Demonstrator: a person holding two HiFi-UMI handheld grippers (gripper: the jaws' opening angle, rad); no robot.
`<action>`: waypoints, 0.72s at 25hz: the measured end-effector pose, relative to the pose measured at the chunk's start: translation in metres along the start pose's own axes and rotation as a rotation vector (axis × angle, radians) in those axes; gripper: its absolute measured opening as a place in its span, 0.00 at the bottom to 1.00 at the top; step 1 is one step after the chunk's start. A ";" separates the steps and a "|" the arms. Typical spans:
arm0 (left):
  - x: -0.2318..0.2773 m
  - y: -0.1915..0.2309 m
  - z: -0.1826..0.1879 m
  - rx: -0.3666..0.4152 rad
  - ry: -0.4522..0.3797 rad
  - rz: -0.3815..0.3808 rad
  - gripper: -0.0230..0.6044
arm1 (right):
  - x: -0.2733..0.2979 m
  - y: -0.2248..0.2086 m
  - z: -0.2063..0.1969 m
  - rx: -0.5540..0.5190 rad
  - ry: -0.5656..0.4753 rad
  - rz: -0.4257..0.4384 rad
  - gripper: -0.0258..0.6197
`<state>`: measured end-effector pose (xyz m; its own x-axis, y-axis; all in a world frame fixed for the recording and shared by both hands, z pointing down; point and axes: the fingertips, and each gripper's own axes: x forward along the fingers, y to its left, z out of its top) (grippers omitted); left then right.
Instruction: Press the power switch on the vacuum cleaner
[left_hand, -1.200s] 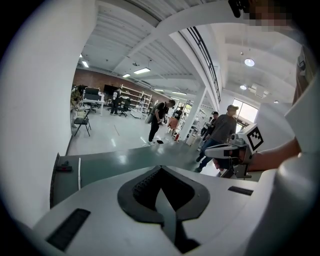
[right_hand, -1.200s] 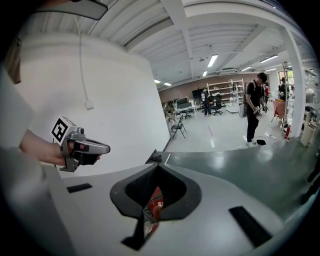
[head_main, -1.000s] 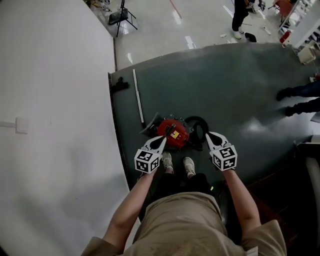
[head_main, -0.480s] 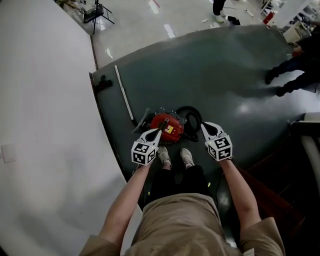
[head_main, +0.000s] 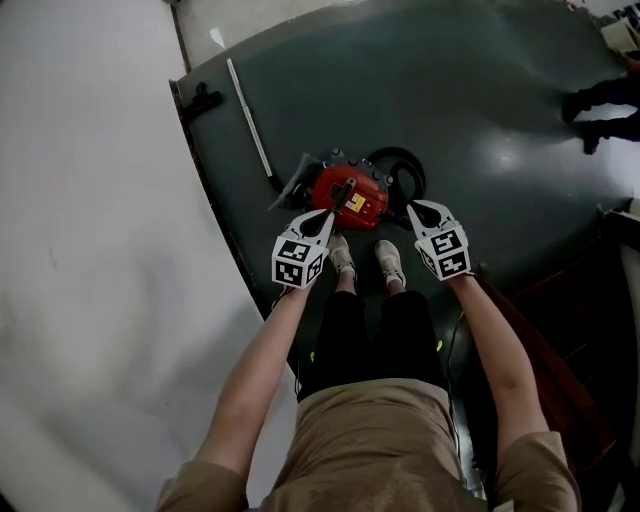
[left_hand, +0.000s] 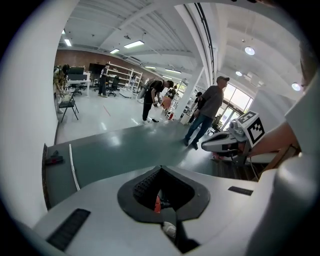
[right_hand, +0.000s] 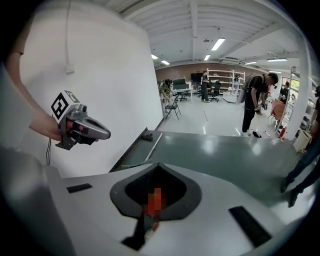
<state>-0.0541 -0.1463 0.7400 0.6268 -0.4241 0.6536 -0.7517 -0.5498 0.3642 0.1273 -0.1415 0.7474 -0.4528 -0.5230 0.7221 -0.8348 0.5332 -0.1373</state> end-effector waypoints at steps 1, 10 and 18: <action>0.007 0.005 -0.007 0.001 0.011 0.000 0.05 | 0.011 0.004 -0.006 -0.015 0.017 0.010 0.05; 0.060 0.034 -0.069 0.039 0.088 0.013 0.05 | 0.101 0.028 -0.077 -0.066 0.143 0.068 0.05; 0.088 0.058 -0.126 0.044 0.155 0.012 0.05 | 0.157 0.042 -0.141 -0.124 0.262 0.110 0.05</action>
<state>-0.0682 -0.1242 0.9023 0.5762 -0.3165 0.7535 -0.7472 -0.5777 0.3287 0.0651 -0.1072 0.9503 -0.4287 -0.2775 0.8598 -0.7337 0.6623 -0.1521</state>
